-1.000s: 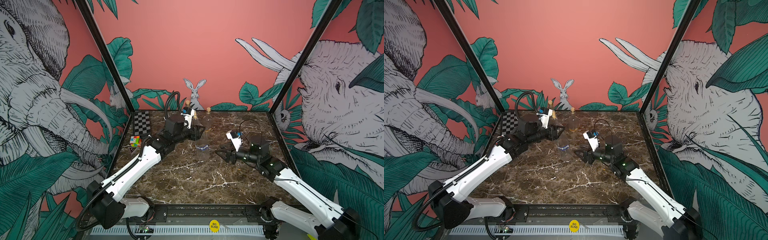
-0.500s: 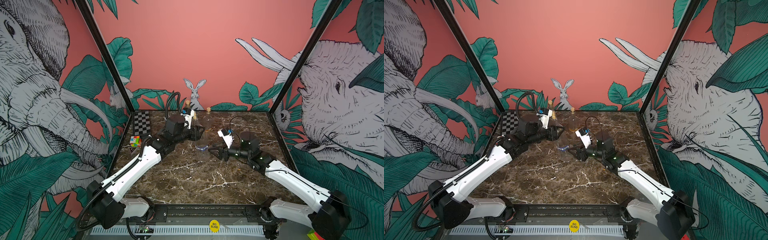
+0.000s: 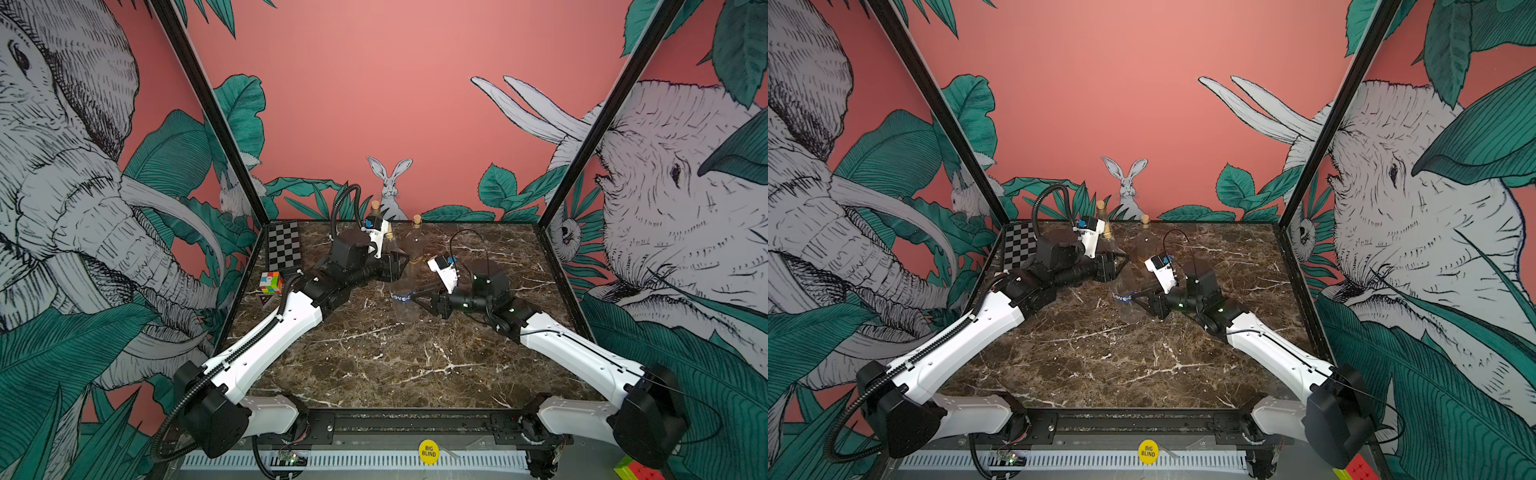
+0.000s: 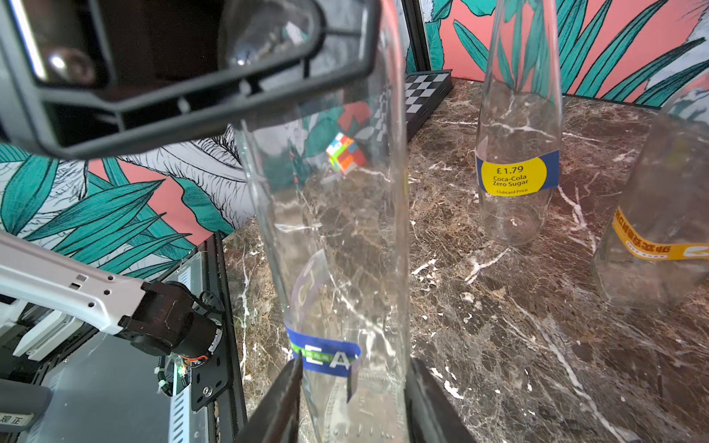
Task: Remove the label from the bottle
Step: Tear open the label from the bottle.
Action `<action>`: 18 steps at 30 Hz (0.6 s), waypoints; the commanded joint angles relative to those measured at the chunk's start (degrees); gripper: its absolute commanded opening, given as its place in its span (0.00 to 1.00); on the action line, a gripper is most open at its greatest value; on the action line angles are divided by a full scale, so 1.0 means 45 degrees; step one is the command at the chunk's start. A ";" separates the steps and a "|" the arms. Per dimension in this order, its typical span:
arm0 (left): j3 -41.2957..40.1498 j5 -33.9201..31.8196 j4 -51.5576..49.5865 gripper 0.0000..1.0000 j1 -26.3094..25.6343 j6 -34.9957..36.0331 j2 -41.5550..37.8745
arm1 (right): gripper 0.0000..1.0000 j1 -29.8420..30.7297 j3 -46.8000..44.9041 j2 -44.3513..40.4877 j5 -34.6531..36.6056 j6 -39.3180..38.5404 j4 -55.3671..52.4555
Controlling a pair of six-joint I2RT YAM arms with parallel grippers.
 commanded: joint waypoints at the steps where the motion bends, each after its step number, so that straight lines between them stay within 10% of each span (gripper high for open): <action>1: 0.0563 0.0175 0.0717 0.00 -0.0070 -0.0164 -0.0628 | 0.40 0.0104 0.0256 0.0037 -0.0142 0.0034 0.0635; 18: 0.0455 0.0384 0.0934 0.00 -0.0136 -0.0230 -0.0628 | 0.26 0.0162 0.0173 0.0147 -0.0123 0.0006 0.0680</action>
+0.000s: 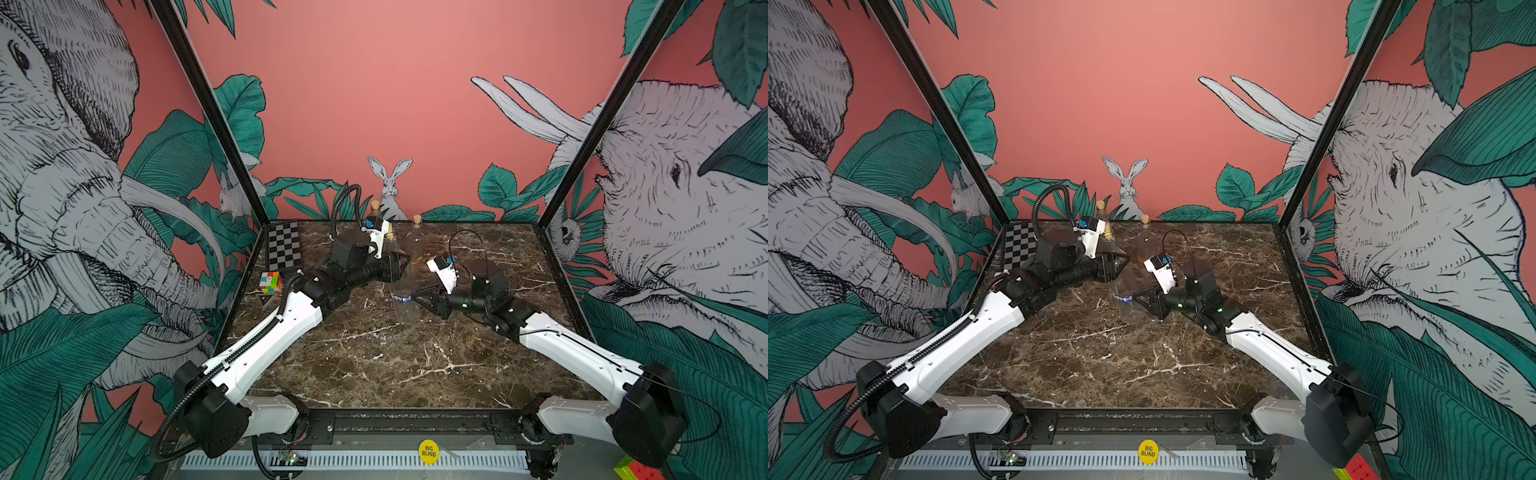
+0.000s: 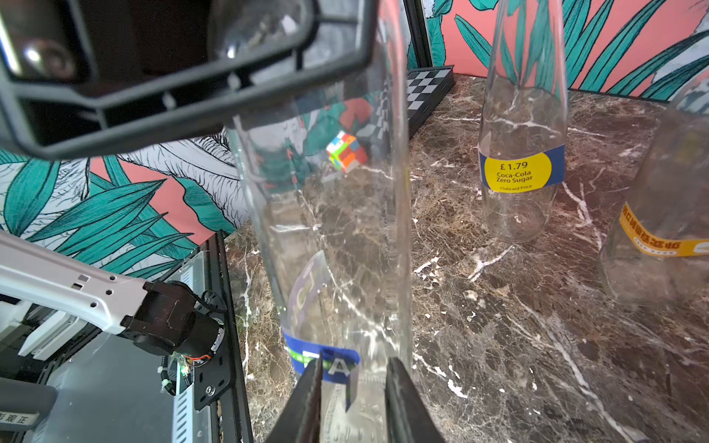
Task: Remove the label from the bottle
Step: Tear open the label from the bottle.
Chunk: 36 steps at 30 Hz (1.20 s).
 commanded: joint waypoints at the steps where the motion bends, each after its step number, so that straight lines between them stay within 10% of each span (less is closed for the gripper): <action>1: 0.0451 0.0239 0.0922 0.00 -0.0111 -0.0220 -0.0628 | 0.24 0.0133 0.0173 0.0117 -0.0117 -0.0059 0.0696; 36: -0.0105 -0.0819 0.1230 0.00 -0.0267 -0.0694 -0.0882 | 0.00 0.0240 -0.0001 0.0190 0.0464 0.0114 0.0704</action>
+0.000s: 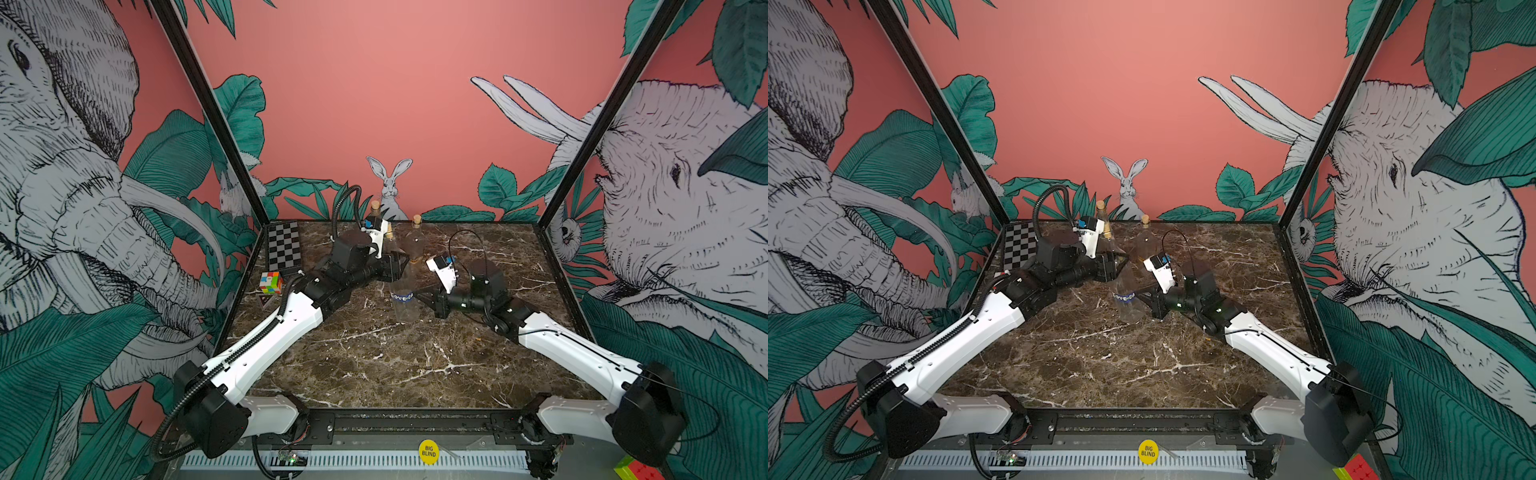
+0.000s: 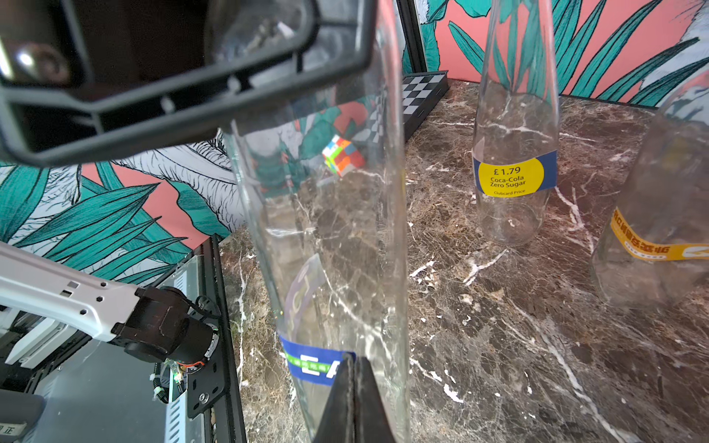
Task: Remove the label from the bottle
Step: Tear open the label from the bottle.
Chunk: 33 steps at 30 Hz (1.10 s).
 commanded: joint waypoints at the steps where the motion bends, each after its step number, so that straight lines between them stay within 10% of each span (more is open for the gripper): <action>1: -0.0018 -0.0239 0.1114 0.00 -0.0112 -0.0412 -0.0814 | 0.00 0.0134 0.0002 0.0120 0.0097 0.0075 0.0527; 33: -0.0096 -0.1051 0.0996 0.00 -0.0561 -0.0360 -0.0794 | 0.00 0.0173 -0.0042 0.0024 0.0212 0.0313 0.0799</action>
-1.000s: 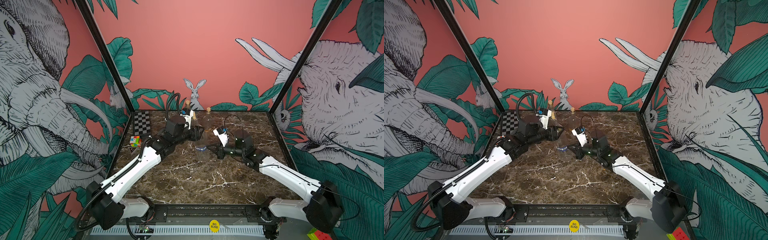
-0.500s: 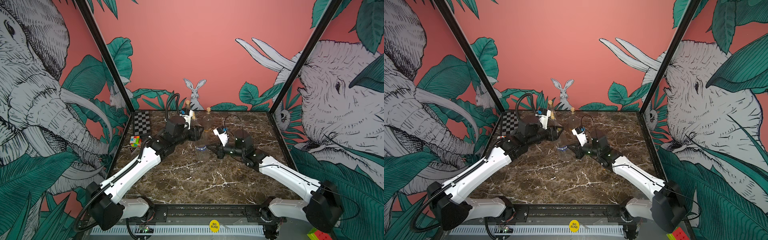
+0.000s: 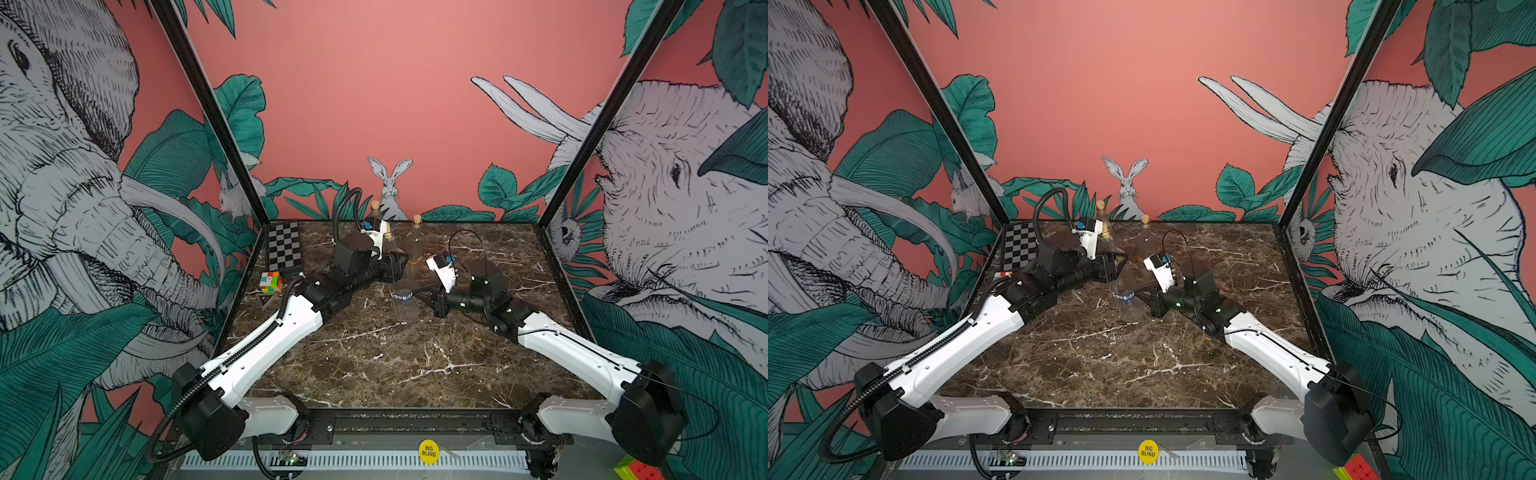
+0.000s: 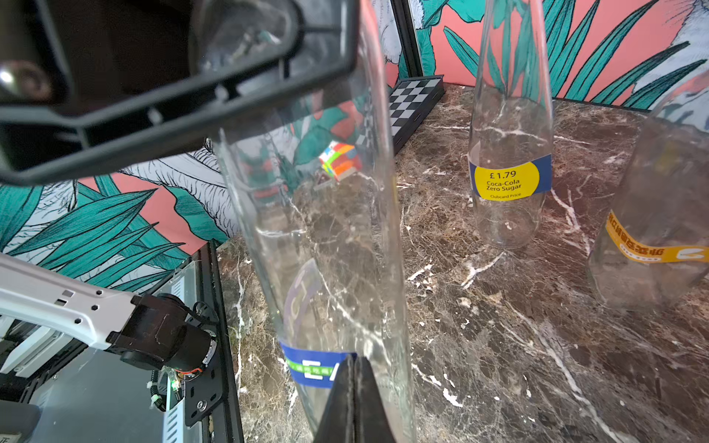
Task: Remove the label from the bottle
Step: Tear open the label from the bottle.
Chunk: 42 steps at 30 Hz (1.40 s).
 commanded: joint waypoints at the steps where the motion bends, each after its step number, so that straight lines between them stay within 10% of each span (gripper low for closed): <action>1: -0.0033 -0.0051 0.0935 0.00 -0.0177 -0.0275 -0.0659 | 0.00 0.0144 -0.0061 -0.0013 0.0042 0.0132 0.0627; 42: -0.0294 -0.1397 0.0791 0.00 -0.0453 -0.0656 -0.0888 | 0.00 0.0222 -0.0061 -0.0090 0.0198 0.0359 0.0848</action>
